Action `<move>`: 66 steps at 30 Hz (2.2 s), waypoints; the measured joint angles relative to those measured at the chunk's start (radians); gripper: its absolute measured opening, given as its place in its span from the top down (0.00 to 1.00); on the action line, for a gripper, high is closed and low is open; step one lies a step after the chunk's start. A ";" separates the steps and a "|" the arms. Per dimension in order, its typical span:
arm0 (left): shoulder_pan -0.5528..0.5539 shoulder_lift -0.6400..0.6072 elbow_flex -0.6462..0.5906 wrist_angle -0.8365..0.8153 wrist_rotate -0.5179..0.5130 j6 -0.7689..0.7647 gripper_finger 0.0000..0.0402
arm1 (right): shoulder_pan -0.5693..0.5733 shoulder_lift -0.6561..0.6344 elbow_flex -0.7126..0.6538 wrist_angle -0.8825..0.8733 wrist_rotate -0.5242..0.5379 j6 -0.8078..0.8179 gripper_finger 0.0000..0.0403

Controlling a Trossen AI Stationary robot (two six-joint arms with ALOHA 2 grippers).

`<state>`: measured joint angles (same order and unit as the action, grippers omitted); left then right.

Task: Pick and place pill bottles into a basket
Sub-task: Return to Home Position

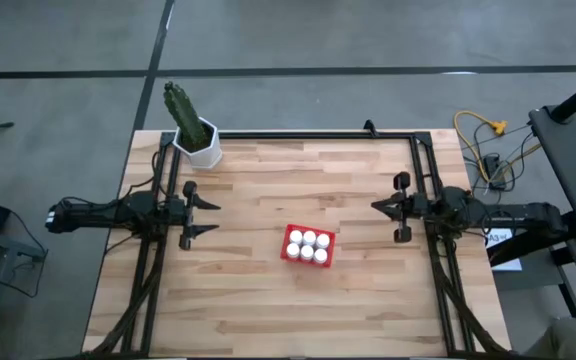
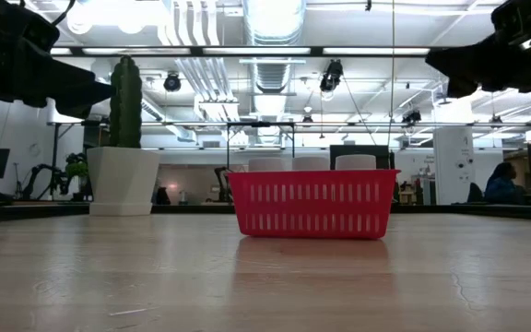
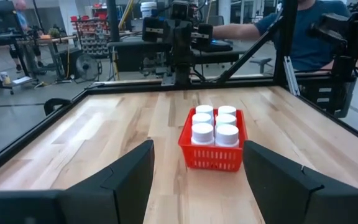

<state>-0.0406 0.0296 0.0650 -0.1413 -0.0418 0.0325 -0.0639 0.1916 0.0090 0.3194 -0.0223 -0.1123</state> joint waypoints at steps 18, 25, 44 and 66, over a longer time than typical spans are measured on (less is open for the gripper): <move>0.000 -0.001 -0.003 0.010 0.004 -0.001 0.44 | 0.000 -0.178 0.000 -0.183 -0.036 0.051 0.98; 0.000 0.000 -0.010 0.044 0.003 0.000 0.44 | 0.000 -0.176 0.000 -0.200 -0.083 0.115 0.98; 0.000 0.009 -0.012 0.054 0.005 -0.002 0.55 | 0.000 -0.171 0.000 -0.276 -0.217 0.184 0.98; 0.000 0.009 -0.010 0.056 0.006 -0.003 0.97 | 0.000 -0.168 0.000 -0.276 -0.214 0.181 0.98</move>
<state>-0.0408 0.0385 0.0555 -0.0853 -0.0353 0.0292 -0.0635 0.0235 0.0093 0.0432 -0.2360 0.0685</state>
